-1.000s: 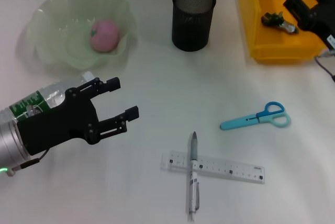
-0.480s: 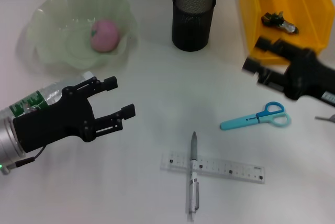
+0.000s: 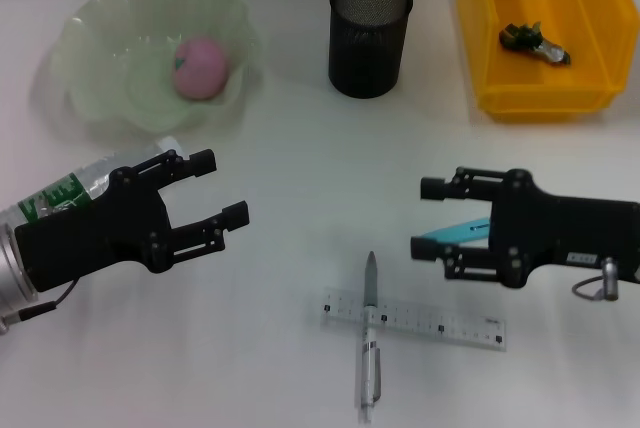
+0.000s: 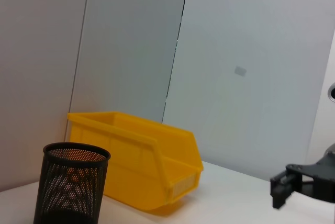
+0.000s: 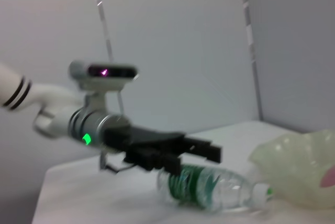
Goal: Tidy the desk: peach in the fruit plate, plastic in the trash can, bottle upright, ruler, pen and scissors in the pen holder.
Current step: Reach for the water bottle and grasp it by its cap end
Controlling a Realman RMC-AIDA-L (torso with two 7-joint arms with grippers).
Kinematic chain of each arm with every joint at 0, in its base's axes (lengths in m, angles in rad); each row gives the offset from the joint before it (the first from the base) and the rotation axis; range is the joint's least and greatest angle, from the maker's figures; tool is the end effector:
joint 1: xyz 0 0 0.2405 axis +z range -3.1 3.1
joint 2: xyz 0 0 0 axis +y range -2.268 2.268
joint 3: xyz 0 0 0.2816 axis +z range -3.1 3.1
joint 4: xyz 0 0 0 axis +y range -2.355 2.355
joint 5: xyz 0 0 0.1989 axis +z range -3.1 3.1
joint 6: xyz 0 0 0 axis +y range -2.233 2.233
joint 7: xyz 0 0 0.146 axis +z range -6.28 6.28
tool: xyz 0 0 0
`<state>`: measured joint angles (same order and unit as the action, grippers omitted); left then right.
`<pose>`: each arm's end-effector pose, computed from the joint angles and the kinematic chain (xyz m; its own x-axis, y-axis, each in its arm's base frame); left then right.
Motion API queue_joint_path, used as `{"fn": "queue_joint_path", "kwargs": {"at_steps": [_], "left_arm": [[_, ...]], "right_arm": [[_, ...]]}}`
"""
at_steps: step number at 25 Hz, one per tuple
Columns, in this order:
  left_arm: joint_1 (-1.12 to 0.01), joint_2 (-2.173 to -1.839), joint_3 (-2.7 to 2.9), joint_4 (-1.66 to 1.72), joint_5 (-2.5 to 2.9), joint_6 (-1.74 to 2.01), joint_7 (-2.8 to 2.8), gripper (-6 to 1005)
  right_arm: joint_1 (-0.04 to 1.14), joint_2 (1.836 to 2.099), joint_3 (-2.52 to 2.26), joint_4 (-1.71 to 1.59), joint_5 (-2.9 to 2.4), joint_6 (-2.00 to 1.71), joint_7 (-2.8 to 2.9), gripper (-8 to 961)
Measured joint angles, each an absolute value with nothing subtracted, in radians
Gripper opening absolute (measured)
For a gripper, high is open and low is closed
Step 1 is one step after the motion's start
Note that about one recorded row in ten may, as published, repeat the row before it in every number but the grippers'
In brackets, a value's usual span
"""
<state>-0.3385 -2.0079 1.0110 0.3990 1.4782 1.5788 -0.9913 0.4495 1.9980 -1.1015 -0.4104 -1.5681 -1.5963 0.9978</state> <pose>-0.3109 0.2715 -0.0223 0.7041 0.2043 0.6801 0.4428 -0.8750 -0.1955 0.2830 0.2873 -0.0365 0.7949 -0.1573 -0.5860 -0.2614 -0.9604 -0.0969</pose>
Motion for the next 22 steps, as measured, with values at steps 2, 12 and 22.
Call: {"fn": "queue_joint_path", "kwargs": {"at_steps": [2, 12, 22], "left_arm": [[-0.339, -2.008, 1.011, 0.399, 1.479, 1.579, -0.991, 798], [-0.334, -2.008, 1.012, 0.398, 1.481, 1.578, -0.991, 797], [-0.351, -1.994, 1.010, 0.489, 1.483, 1.556, -1.168, 797]], "right_arm": [[0.450, 2.003, -1.101, -0.416, -1.584, -1.595, 0.996, 687], [0.451, 2.012, -1.095, -0.429, -1.613, -1.576, 0.995, 688], [0.450, 2.024, -1.101, -0.434, -1.616, -1.545, 0.996, 687]]}}
